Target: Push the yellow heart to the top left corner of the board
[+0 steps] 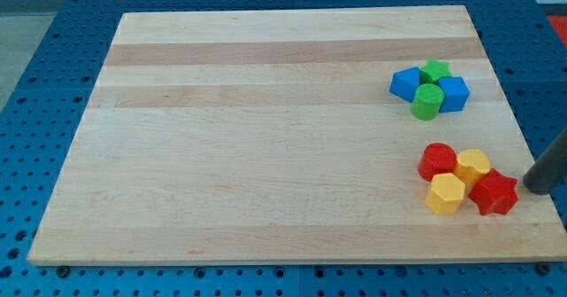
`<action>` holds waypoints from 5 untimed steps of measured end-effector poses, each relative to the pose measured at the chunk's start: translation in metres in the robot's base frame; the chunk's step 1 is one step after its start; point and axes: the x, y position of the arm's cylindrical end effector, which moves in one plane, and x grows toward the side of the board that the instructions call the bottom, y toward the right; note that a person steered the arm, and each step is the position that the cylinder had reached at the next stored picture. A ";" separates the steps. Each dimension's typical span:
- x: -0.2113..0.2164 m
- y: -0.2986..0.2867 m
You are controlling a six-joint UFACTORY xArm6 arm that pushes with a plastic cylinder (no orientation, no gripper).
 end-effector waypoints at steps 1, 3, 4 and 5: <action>0.003 -0.016; 0.003 -0.054; -0.004 -0.054; -0.026 -0.054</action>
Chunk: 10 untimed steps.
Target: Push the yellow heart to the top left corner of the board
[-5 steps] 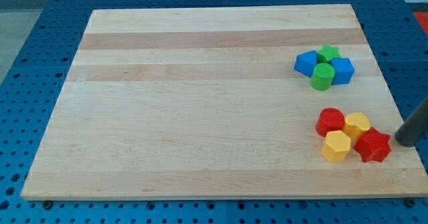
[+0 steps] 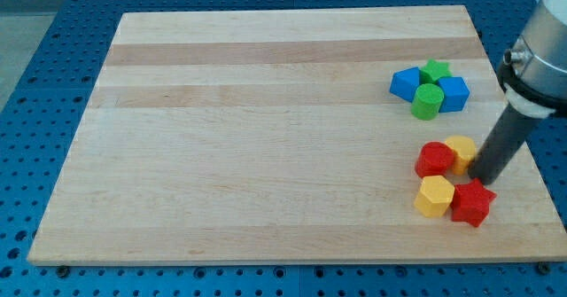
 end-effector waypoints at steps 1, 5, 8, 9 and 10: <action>-0.020 0.000; -0.045 -0.080; -0.094 -0.152; -0.102 -0.184; -0.104 -0.218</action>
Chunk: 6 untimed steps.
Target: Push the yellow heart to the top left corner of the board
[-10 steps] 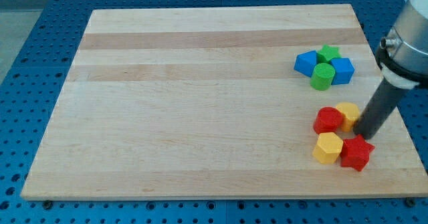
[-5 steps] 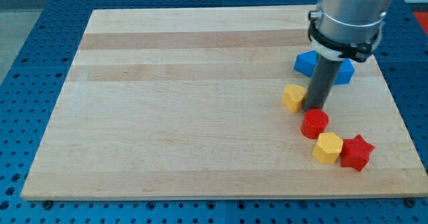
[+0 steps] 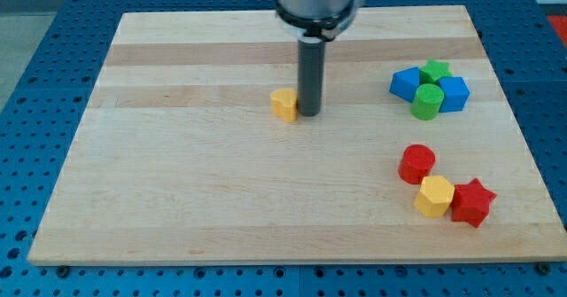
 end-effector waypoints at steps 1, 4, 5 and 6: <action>0.000 -0.030; 0.000 -0.101; -0.002 -0.117; -0.017 -0.128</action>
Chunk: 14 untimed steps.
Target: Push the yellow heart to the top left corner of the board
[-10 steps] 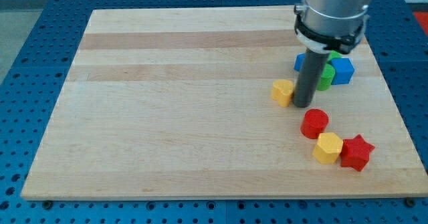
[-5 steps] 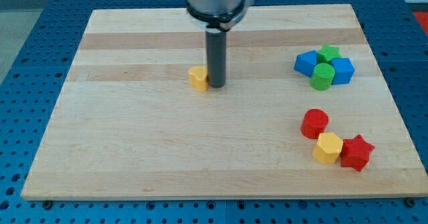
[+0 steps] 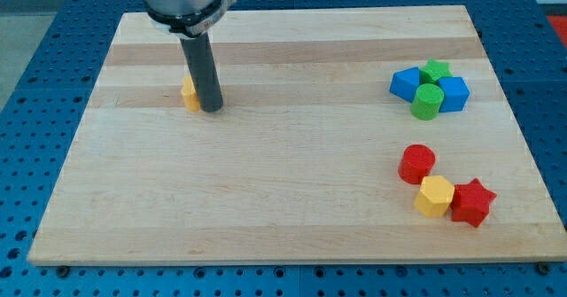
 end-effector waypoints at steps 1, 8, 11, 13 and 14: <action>-0.026 -0.005; -0.018 -0.075; -0.057 -0.110; -0.060 -0.142; -0.079 -0.142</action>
